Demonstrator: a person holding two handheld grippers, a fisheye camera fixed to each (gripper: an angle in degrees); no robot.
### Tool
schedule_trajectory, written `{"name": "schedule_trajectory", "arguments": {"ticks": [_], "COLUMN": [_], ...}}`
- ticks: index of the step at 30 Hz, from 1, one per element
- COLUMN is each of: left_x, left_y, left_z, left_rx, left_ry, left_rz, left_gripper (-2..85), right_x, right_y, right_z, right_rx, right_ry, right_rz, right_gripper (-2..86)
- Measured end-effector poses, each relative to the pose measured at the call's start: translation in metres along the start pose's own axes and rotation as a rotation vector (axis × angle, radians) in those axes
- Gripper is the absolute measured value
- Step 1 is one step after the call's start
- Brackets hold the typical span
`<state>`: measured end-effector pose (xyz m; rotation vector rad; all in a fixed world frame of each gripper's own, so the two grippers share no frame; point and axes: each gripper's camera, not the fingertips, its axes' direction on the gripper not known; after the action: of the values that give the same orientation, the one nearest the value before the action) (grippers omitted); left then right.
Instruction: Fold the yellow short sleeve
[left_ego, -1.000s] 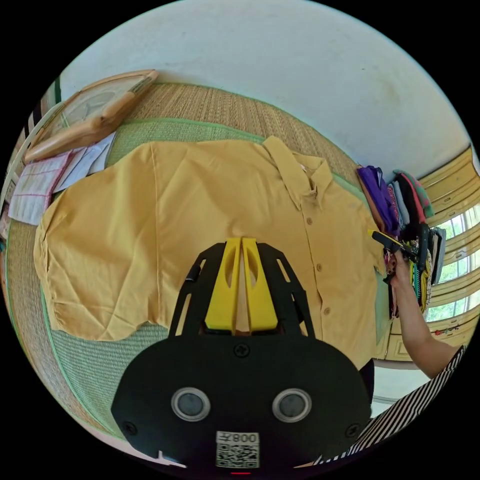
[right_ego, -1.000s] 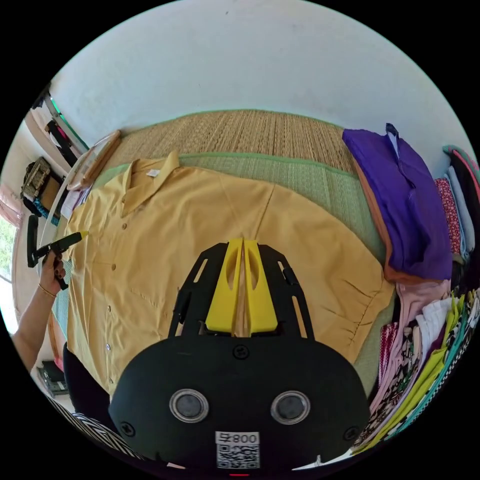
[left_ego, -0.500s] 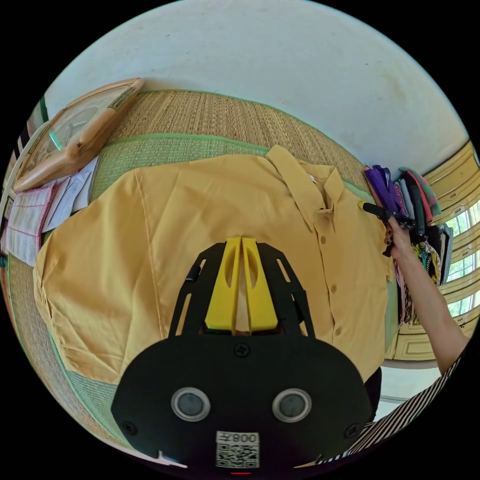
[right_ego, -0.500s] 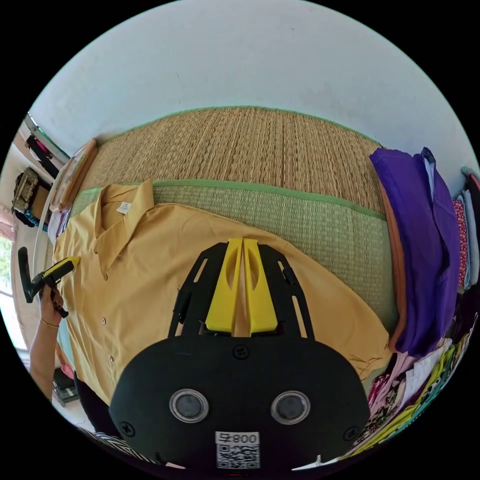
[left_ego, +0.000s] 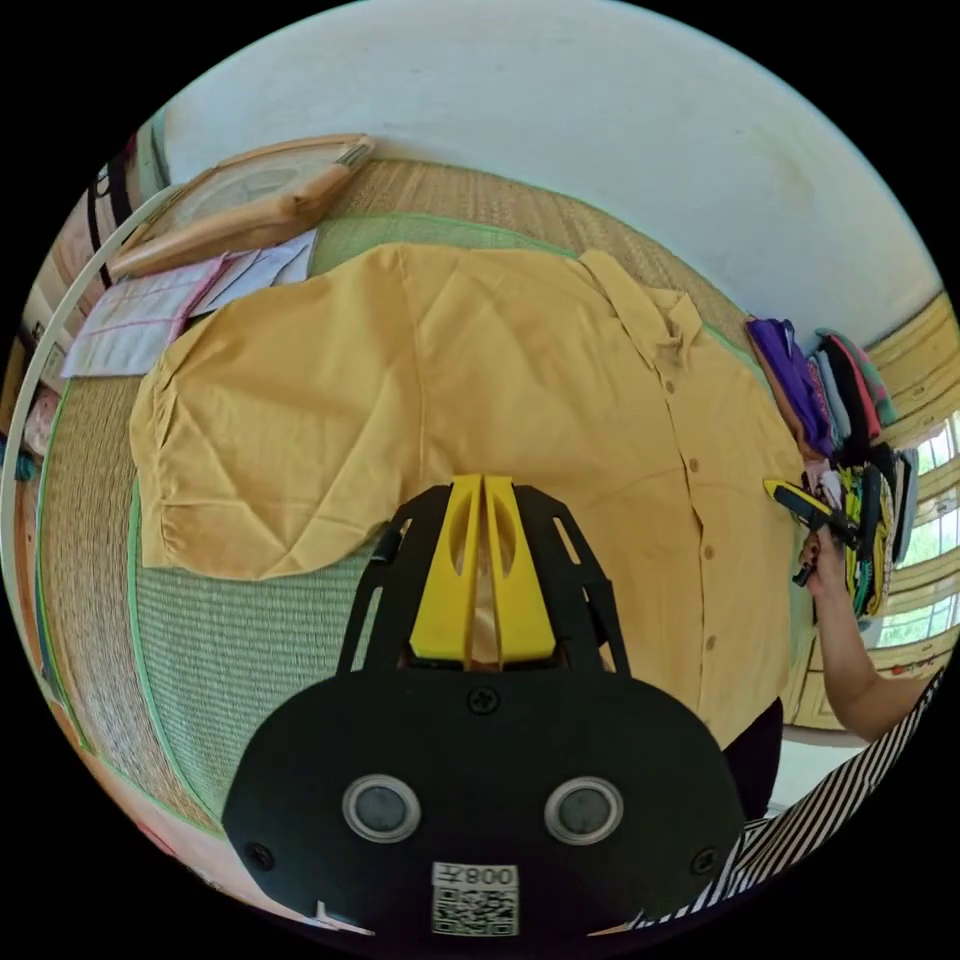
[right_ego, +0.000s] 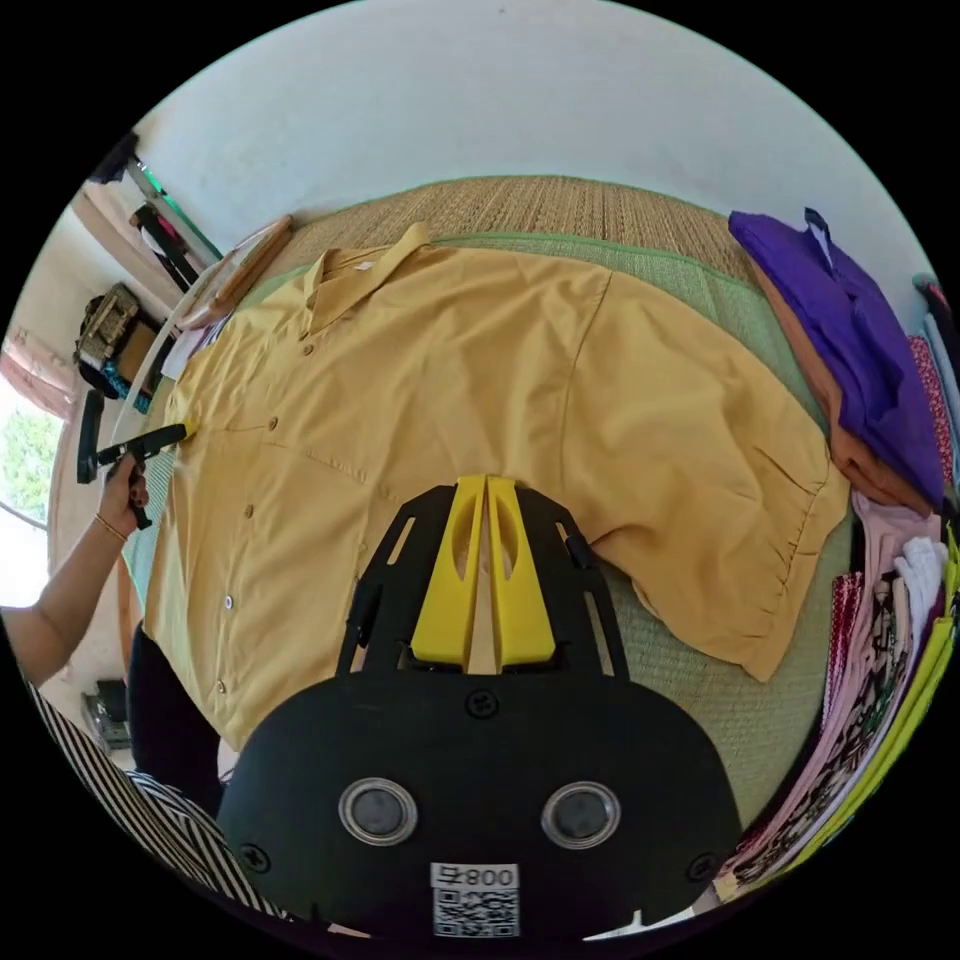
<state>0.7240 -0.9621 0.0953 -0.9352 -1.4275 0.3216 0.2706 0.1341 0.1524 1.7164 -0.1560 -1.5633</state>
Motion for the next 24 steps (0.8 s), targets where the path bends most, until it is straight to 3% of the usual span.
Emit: {"name": "schedule_trajectory", "arguments": {"ticks": [6,12,24], "left_x": [0.009,0.059,0.304], "left_y": [-0.001,0.002,-0.027], "left_z": [0.0,-0.017,0.051], "left_rx": [-0.019,0.068,-0.139], "left_ry": [0.006,0.202,0.477], "left_rz": [-0.061,0.016,0.366], "left_gripper": [0.4,0.8,2.3], "right_x": [0.005,0.026,0.096], "right_y": [0.019,0.1,0.219], "right_z": [0.013,-0.01,-0.016], "right_rx": [-0.005,0.162,0.304], "right_ry": [-0.071,-0.089,0.116], "right_rz": [0.048,0.198,0.549], "right_gripper": [0.2,1.0,8.4]}}
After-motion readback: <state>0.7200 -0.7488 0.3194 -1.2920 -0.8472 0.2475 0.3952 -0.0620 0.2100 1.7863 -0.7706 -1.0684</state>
